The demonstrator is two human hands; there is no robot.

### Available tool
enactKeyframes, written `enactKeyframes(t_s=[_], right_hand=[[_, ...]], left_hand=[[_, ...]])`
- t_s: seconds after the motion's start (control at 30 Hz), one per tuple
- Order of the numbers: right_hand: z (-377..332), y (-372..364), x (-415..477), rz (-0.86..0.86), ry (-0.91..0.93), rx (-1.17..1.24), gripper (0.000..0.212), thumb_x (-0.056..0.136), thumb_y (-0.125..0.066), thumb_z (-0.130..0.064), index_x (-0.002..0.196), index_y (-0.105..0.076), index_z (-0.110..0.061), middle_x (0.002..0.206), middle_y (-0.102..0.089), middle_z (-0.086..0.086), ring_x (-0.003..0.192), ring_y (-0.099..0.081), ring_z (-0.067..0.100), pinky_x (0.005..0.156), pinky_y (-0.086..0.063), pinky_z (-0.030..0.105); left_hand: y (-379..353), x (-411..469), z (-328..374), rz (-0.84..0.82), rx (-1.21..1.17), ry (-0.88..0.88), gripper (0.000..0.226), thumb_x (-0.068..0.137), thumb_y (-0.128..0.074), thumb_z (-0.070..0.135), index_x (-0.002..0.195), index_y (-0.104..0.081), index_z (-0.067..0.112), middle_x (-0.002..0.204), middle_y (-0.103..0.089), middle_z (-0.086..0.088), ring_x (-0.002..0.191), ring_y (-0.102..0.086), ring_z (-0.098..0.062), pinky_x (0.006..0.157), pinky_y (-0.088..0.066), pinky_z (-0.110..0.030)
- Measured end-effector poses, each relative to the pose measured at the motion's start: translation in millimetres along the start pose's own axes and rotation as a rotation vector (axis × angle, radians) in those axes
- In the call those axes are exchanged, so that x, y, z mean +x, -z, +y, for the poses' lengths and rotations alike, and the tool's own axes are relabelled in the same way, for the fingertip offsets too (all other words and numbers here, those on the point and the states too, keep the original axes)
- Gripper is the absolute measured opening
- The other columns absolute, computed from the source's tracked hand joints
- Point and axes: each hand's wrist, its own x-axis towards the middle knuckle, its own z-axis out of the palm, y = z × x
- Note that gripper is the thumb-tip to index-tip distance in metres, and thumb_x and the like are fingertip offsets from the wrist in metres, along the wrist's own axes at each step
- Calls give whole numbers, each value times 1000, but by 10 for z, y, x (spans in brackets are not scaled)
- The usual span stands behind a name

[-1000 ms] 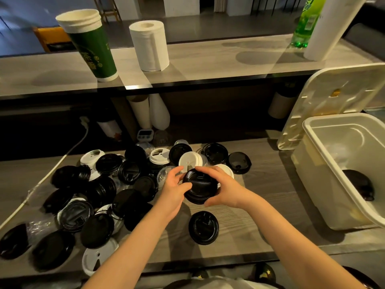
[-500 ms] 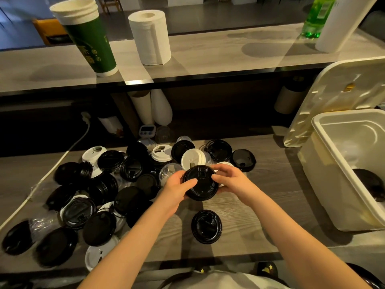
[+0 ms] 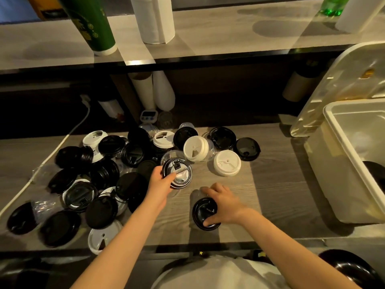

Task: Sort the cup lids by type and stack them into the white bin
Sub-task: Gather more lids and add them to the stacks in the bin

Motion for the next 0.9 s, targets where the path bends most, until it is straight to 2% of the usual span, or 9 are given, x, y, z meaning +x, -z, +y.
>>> enactKeyframes(t_s=[0.13, 0.27, 0.37, 0.47, 0.57, 0.63, 0.73, 0.8, 0.9], right_hand=[[-62, -81, -16, 14, 22, -184, 95, 66, -77, -51, 144, -28, -26, 138, -25, 1, 126, -25, 23, 100, -41, 38], [-78, -113, -23, 78, -16, -115, 88, 61, -82, -45, 132, -36, -21, 133, -34, -1, 121, -32, 22, 97, -43, 38], [-65, -106, -51, 146, -60, 102, 80, 63, -84, -32, 125, -36, -20, 126, -46, 2, 116, -43, 22, 93, -44, 35], [-39, -68, -46, 184, -127, 323, 61, 74, -78, -16, 119, -38, -18, 119, -58, 9, 110, -56, 27, 84, -50, 36], [-25, 65, -25, 288, -157, 562, 45, 79, -72, -8, 110, -42, -20, 116, -59, 10, 109, -57, 27, 83, -52, 35], [-79, 236, -33, 371, -135, 834, 41, 81, -69, -2, 108, -44, -19, 111, -57, 7, 102, -58, 24, 76, -52, 27], [-227, 489, -39, 400, -13, 1203, 37, 83, -65, 1, 111, -49, -18, 107, -60, 3, 93, -62, 16, 69, -53, 18], [-315, 602, -2, 401, 61, 1256, 39, 84, -64, 0, 114, -51, -21, 112, -61, 3, 98, -63, 16, 75, -55, 21], [-441, 694, 63, 437, 120, 1183, 39, 84, -66, -3, 114, -52, -23, 109, -62, -1, 101, -62, 13, 80, -55, 21]], left_hand=[[78, -54, -107, 9, 45, -11, 20, 90, -51, -3, 96, -51, 15, 95, -61, -5, 86, -60, -17, 76, -51, -36], [104, -88, -160, 20, 26, -28, 21, 90, -52, -3, 107, -49, 9, 96, -61, -7, 88, -61, -19, 76, -51, -35], [105, -100, -173, 17, 28, -35, 23, 90, -51, -3, 108, -49, 10, 98, -60, -7, 89, -60, -19, 77, -52, -35], [83, -120, -171, 17, 62, -48, 23, 90, -51, -2, 107, -49, 14, 99, -60, -5, 96, -59, -22, 89, -49, -42], [57, -132, -152, 2, 64, -52, 23, 91, -51, -1, 106, -49, 17, 99, -59, -3, 98, -58, -21, 93, -47, -44], [39, -136, -138, -3, 66, -49, 25, 91, -50, 0, 104, -49, 21, 104, -60, -5, 99, -57, -21, 93, -46, -44], [-4, -154, -97, -9, 49, -66, 28, 91, -49, -1, 108, -48, 21, 107, -59, -7, 105, -57, -25, 96, -47, -45], [-57, -179, -46, -36, -8, -81, 30, 90, -48, -3, 112, -48, 18, 102, -60, -4, 105, -57, -25, 96, -45, -44], [-131, -236, 43, -86, -116, -77, 36, 91, -43, -4, 121, -48, 15, 100, -61, -6, 99, -58, -23, 87, -47, -40]])
